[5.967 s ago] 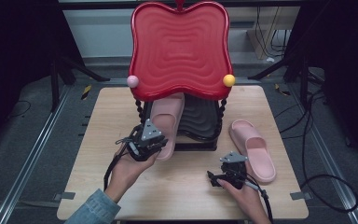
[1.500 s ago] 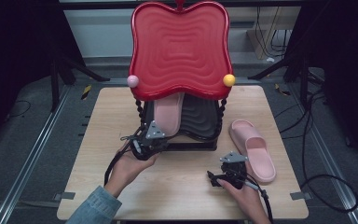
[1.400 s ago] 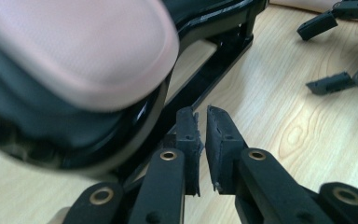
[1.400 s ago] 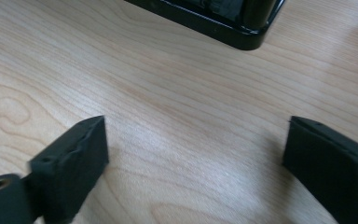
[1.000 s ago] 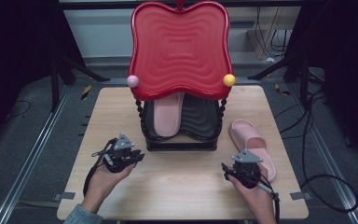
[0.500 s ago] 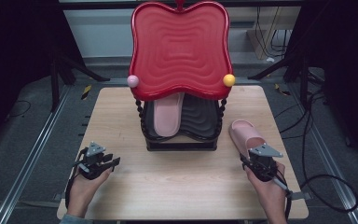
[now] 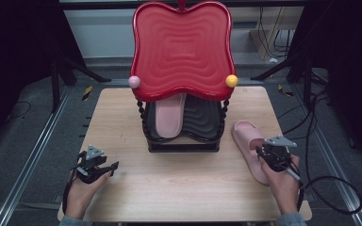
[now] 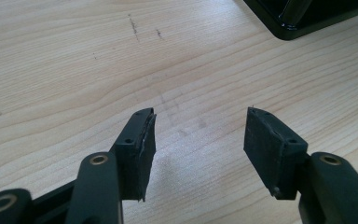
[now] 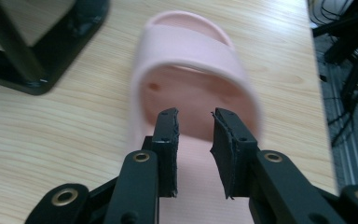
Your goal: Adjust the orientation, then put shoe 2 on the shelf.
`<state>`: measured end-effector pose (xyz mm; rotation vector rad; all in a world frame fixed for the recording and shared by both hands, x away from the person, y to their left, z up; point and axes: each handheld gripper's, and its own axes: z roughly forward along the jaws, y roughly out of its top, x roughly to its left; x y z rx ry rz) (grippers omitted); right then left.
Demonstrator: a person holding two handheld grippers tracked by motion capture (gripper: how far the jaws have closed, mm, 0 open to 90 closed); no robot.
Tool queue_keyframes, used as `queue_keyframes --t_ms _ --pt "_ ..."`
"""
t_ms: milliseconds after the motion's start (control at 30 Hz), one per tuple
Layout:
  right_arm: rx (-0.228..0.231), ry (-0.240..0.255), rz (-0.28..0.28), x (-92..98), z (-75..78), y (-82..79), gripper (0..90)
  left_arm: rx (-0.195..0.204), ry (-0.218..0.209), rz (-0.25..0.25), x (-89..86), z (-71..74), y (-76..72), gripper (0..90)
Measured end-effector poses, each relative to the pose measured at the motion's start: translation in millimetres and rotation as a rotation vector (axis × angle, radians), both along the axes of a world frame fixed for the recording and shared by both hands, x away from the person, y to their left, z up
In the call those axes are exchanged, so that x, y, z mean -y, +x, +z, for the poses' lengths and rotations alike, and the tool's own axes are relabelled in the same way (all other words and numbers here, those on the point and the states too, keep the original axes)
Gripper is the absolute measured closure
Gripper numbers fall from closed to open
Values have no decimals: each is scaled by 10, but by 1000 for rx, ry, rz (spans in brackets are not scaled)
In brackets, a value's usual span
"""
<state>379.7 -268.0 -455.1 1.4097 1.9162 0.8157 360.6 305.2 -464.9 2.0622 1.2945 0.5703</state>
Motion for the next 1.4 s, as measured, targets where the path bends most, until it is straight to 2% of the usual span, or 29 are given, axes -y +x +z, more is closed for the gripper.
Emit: queue_keyframes --t_ms 133,200,267,300,333,367,400,433,500,567,667,733,867,967,1100,1200,1367,1400 --pt "-16 -31 -32 128 -19 40 664 1 5 -1 2 -2 1 426" --pt "-16 -45 -51 164 -23 77 612 -2 6 1 -7 -9 2 422" --pt "-25 -56 -62 204 -33 136 585 -4 5 5 -17 -18 3 418" --pt "-40 -61 -58 211 -53 217 583 -4 7 4 -23 -22 6 417" --pt "-40 -61 -58 211 -53 217 583 -4 7 6 -28 -25 7 417" --pt "-40 -69 -47 214 -67 263 592 -4 7 7 -32 -27 7 416" --pt "-53 -69 -46 212 -85 339 654 -5 5 9 -34 -30 6 413" --pt "-53 -69 -46 212 -85 339 654 -6 5 11 -38 -32 5 413" --pt "-53 -75 -33 222 -94 389 773 -7 9 10 -45 -36 4 411" --pt "-56 -69 -32 231 -75 383 812 -7 11 14 -56 -40 2 410" --pt "-50 -85 -10 234 -45 276 833 -7 11 15 -70 -40 -2 410" --pt "-37 -57 16 241 4 145 841 -5 14 18 -72 -40 -4 408" --pt "-9 -43 95 220 115 -185 848 -6 20 16 -60 -43 -6 407" --pt "2 -55 140 186 175 -363 847 -4 22 15 -53 -40 -15 407" --pt "28 -20 191 119 254 -554 848 -6 23 19 -61 -43 -27 406" --pt "30 -12 244 -3 273 -643 848 -8 21 19 -63 -51 -31 404" --pt "22 -28 358 -296 265 -725 848 -9 18 21 -75 -58 -24 404" --pt "15 -40 404 -429 240 -709 848 -12 20 20 -71 -62 -26 404"
